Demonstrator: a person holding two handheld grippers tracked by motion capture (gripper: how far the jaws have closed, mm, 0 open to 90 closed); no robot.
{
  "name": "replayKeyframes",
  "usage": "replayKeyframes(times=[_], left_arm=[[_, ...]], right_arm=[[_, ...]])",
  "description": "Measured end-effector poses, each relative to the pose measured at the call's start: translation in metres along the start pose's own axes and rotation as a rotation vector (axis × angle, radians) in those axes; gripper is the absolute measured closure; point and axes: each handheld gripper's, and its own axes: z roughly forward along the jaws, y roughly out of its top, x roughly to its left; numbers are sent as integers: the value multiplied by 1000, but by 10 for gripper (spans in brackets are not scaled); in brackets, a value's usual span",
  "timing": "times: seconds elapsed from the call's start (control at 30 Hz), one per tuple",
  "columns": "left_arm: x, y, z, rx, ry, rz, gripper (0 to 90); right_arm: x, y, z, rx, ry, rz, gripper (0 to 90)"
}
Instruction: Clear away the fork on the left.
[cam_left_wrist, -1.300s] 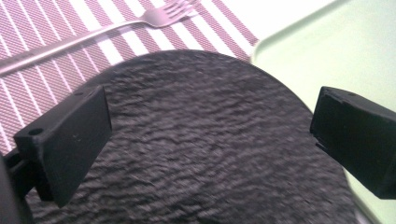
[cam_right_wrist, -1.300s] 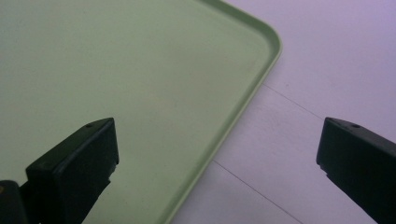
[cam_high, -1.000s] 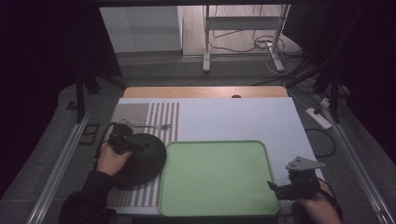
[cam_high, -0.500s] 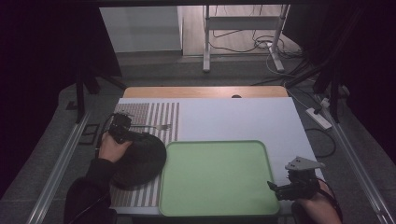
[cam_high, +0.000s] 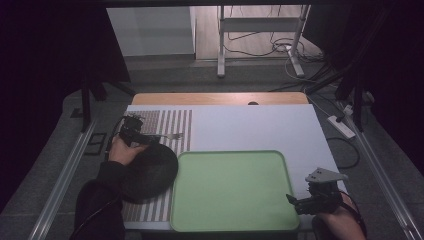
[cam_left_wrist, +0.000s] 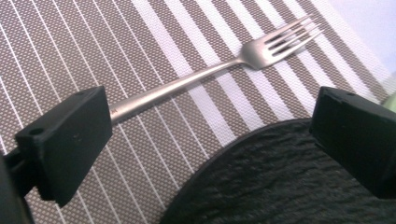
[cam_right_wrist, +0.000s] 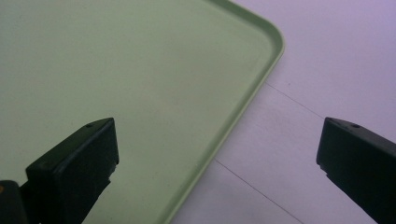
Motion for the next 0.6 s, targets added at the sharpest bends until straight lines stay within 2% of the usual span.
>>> replayKeyframes(times=[0.07, 0.27, 0.3, 0.33, 0.37, 0.4, 0.43, 0.47, 0.5, 0.6], left_arm=[[1, 1, 0, 4, -1, 3, 46], [10, 7, 3, 30, 5, -7, 392], [14, 9, 6, 43, -13, -20, 444], [14, 9, 6, 43, -13, -20, 485], [16, 10, 7, 48, -22, -24, 567], [18, 11, 8, 54, -21, -23, 567], [22, 13, 11, 68, -19, -19, 722], [24, 14, 13, 75, -2, -20, 787], [24, 14, 13, 75, -2, -20, 845], [30, 16, 18, 89, 38, -33, 888]], right_arm=[[0, 0, 0, 1, 0, -1, 0], [0, 0, 0, 1, 2, -2, 0], [0, 0, 0, 0, 1, -3, 0], [0, 0, 0, 0, 1, -3, 0], [0, 0, 0, 0, 2, -2, 0], [0, 0, 0, 0, 2, -2, 0], [0, 0, 0, 0, 3, -3, 0], [0, 0, 0, 0, 3, -3, 0], [0, 0, 0, 0, 4, -3, 0], [0, 0, 0, 0, 4, -3, 0]])
